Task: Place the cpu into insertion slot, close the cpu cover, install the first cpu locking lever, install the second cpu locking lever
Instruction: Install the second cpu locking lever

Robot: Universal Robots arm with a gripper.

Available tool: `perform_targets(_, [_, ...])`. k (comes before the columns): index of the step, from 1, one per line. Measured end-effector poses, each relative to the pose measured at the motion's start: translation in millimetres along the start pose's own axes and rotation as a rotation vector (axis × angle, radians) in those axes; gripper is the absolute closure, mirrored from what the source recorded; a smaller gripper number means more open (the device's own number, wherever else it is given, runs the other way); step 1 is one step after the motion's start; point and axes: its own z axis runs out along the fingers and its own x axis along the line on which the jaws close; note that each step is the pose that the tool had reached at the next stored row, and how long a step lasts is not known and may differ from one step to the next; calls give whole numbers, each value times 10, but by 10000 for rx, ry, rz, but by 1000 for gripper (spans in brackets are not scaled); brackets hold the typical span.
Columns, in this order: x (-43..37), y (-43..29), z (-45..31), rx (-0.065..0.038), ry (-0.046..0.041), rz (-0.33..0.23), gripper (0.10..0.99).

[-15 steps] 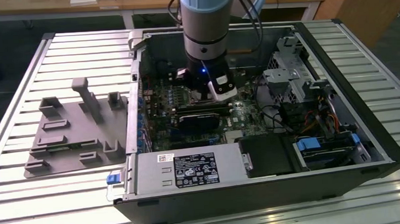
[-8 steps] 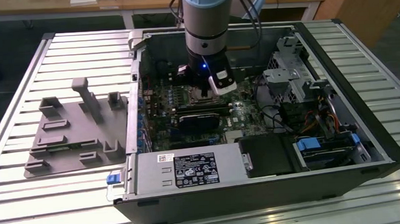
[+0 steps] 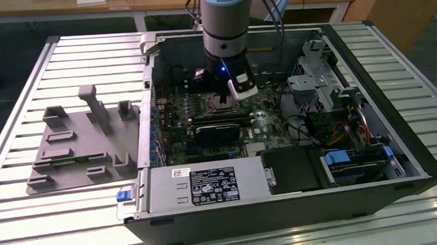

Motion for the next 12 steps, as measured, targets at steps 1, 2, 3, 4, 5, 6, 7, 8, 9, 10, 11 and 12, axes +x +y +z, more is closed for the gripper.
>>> perform_targets(1, [0,6,4,5,2,-13,984])
perform_targets(2, [0,11,7,8,5,-32,984])
perform_targets(3, [0,15,9,9,10,-58,984])
perform_targets(4, [1,18,13,8,15,-89,984])
perform_targets(5, [1,22,15,9,20,-118,984])
perform_targets(6, [2,25,17,11,25,-146,984])
perform_targets(7, [2,29,20,12,31,-177,984])
perform_targets(8, [2,33,23,11,36,-207,984])
perform_targets(9, [3,37,25,10,42,-240,984])
perform_targets(10, [3,41,28,10,49,-274,984])
perform_targets(11, [4,45,30,9,55,-308,984])
perform_targets(12, [4,49,31,9,59,-333,984])
